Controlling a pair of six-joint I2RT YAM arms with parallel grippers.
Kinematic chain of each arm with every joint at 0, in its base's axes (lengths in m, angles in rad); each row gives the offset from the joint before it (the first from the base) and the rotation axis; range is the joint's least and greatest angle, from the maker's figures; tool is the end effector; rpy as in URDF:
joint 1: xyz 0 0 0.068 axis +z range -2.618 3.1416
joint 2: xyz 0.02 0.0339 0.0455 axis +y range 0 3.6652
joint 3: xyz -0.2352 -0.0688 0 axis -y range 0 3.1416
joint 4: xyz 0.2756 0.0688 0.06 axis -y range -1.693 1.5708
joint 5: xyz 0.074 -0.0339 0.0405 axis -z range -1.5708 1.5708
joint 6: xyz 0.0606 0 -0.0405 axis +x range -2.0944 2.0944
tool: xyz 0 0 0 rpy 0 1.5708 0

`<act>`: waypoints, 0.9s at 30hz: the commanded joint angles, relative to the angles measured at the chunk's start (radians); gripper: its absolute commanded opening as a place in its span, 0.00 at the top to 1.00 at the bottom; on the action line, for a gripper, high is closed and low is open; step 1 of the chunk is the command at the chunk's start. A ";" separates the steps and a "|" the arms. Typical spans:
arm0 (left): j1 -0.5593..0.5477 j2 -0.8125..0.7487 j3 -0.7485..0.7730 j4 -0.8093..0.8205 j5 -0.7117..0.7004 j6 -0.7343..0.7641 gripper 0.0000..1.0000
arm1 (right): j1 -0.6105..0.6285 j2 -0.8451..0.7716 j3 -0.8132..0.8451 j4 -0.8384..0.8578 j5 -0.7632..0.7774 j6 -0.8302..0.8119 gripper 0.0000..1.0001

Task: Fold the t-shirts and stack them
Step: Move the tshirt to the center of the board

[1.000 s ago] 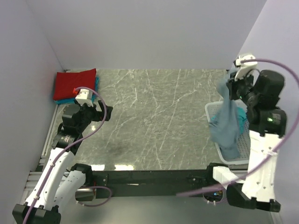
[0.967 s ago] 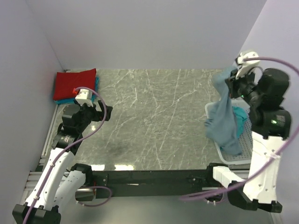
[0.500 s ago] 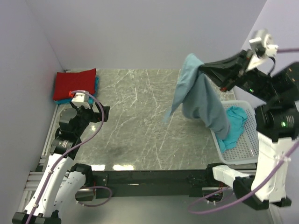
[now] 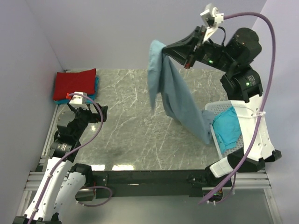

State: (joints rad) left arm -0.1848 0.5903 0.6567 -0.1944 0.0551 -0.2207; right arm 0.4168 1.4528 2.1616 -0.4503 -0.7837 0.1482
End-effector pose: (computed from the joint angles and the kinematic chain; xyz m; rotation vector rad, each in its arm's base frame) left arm 0.2245 -0.0454 0.3054 0.0107 1.7108 -0.3491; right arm 0.2346 0.1507 0.6019 -0.8568 1.1828 0.9766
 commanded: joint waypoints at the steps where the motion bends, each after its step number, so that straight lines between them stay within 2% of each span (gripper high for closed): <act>1: -0.002 -0.010 -0.003 0.042 -0.026 0.027 0.01 | 0.080 0.030 0.130 0.067 0.127 -0.053 1.00; 7: -0.002 -0.027 -0.003 0.039 -0.052 0.030 0.01 | 0.134 0.104 0.193 0.007 0.219 -0.113 1.00; 11: -0.002 -0.044 -0.006 0.038 -0.052 0.029 0.00 | 0.134 0.084 0.089 -0.050 0.264 -0.193 1.00; 13: -0.002 -0.047 -0.006 0.044 -0.052 0.026 0.01 | 0.134 0.014 -0.095 0.004 0.284 -0.205 1.00; 14: -0.002 -0.049 -0.006 0.044 -0.043 0.027 0.01 | 0.132 -0.014 -0.231 0.025 0.341 -0.214 1.00; 16: -0.002 -0.049 -0.009 0.047 -0.022 0.026 0.01 | 0.131 -0.083 -0.374 0.112 0.435 -0.226 1.00; 17: -0.002 -0.043 -0.009 0.050 -0.008 0.026 0.01 | 0.117 -0.101 -0.450 0.151 0.498 -0.236 0.98; 18: -0.002 -0.038 -0.008 0.052 0.017 0.026 0.01 | 0.106 -0.118 -0.596 0.189 0.623 -0.249 0.96; 20: -0.004 -0.021 -0.006 0.052 0.049 0.023 0.01 | 0.061 -0.106 -0.746 0.261 0.693 -0.251 0.94; 23: -0.004 0.008 -0.014 0.067 0.141 0.018 0.01 | -0.042 -0.033 -0.845 0.259 0.725 -0.275 0.89; 24: -0.007 0.019 -0.014 0.070 0.190 0.018 0.01 | -0.094 -0.004 -0.859 0.248 0.718 -0.283 0.84; 25: -0.010 0.029 -0.014 0.070 0.218 0.018 0.01 | -0.117 0.012 -0.868 0.201 0.683 -0.306 0.74; 26: -0.015 0.055 -0.014 0.072 0.241 0.020 0.01 | -0.136 0.026 -0.868 0.147 0.631 -0.330 0.59; 27: -0.024 0.069 -0.012 0.073 0.261 0.015 0.00 | -0.154 0.030 -0.865 0.098 0.579 -0.357 0.49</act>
State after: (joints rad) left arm -0.1917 0.6231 0.6487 -0.1669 0.1890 -0.2043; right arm 0.3157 1.4986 1.2842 -0.3248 -0.1642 -0.1257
